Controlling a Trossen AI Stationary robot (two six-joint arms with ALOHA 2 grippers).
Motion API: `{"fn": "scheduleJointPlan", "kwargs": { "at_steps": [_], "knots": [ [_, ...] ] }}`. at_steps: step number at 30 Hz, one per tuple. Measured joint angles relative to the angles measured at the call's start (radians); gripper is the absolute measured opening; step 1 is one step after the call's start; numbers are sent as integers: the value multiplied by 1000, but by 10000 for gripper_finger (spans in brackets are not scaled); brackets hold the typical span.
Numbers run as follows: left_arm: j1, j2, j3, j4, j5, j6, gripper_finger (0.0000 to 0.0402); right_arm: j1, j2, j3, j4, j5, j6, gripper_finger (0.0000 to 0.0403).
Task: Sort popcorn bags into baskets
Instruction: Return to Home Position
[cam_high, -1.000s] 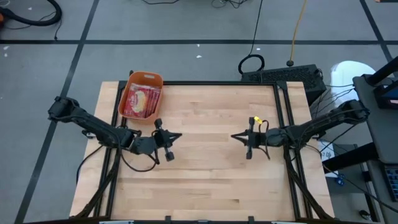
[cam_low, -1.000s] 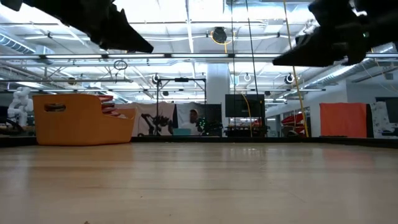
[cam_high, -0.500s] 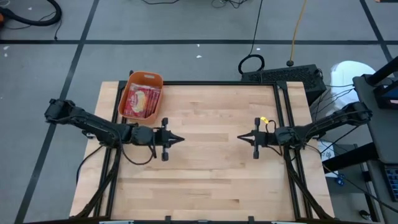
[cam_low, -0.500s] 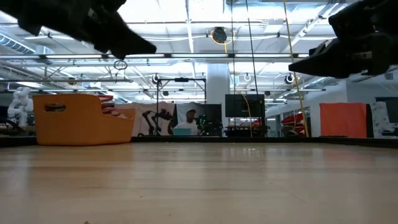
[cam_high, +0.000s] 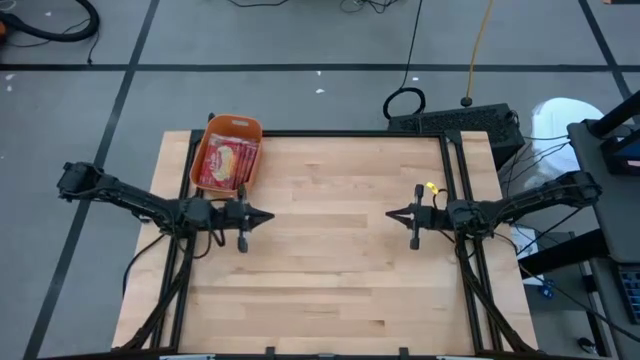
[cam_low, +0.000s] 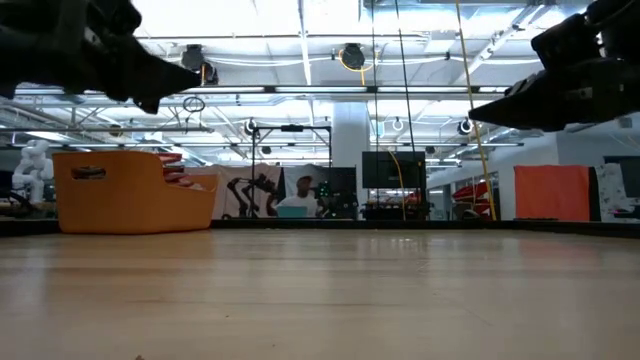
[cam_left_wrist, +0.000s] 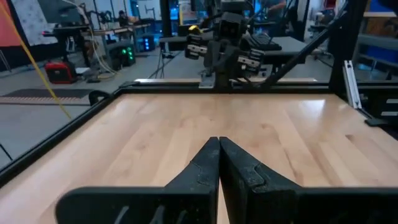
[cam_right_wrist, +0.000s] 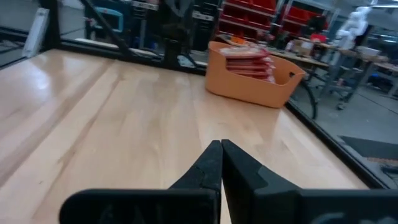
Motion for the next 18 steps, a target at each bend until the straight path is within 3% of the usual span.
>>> {"fn": "scheduleJointPlan", "kwargs": {
  "at_steps": [5, 18],
  "knots": [
    [-12, -62, -71, 64, 10, -3, 10, -36, -68, -1, -71, -98, 3, 0],
    [-33, -135, -141, 76, 11, 0, 10, -86, -265, -3, -245, -126, 23, 0]
  ]
}}
